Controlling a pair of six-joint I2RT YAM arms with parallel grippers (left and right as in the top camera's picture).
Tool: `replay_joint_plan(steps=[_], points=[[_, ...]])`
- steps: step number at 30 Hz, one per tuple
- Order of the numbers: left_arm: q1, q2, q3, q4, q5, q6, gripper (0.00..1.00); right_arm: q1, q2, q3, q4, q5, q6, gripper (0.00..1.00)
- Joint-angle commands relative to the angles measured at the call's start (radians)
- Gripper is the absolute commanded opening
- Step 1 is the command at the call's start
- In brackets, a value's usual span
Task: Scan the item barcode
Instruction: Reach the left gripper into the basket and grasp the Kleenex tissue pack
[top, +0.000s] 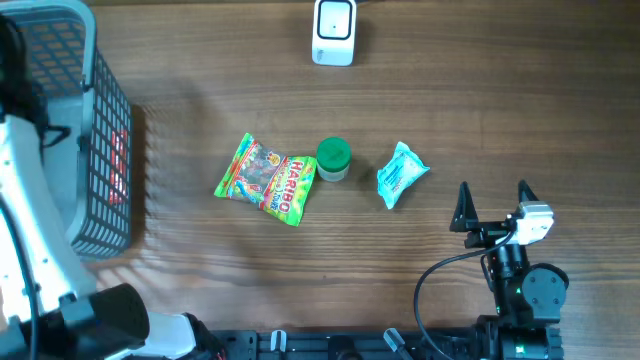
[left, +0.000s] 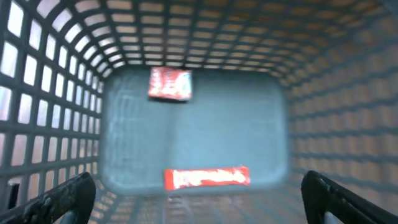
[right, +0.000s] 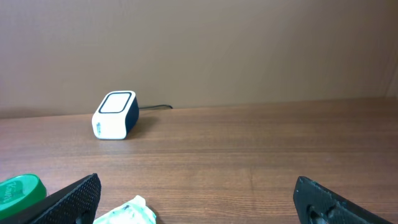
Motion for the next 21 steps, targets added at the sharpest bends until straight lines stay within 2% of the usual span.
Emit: replay_joint_plan(steps=[1,5,10,14,17,21], points=[[0.022,0.001,-0.177,0.127,-0.094,-0.035,1.0,0.005,-0.006,-0.001,0.003,-0.015,-0.01,1.0],[0.069,0.014,-0.247,0.3,-0.068,0.083,1.0,0.005,-0.006,-0.001,0.003,-0.015,-0.01,1.0],[0.169,0.113,-0.248,0.323,-0.054,0.145,1.0,0.005,-0.006,-0.001,0.003,-0.015,-0.01,1.0],[0.232,0.202,-0.248,0.32,0.018,0.144,1.0,0.005,-0.006,-0.001,0.003,-0.015,-0.01,1.0],[0.257,0.243,-0.248,0.34,0.026,0.15,1.0,0.005,-0.006,-0.001,0.003,-0.015,-0.01,1.0],[0.264,0.274,-0.263,0.421,0.026,0.225,1.0,0.005,-0.006,-0.001,0.003,-0.015,-0.01,1.0]])
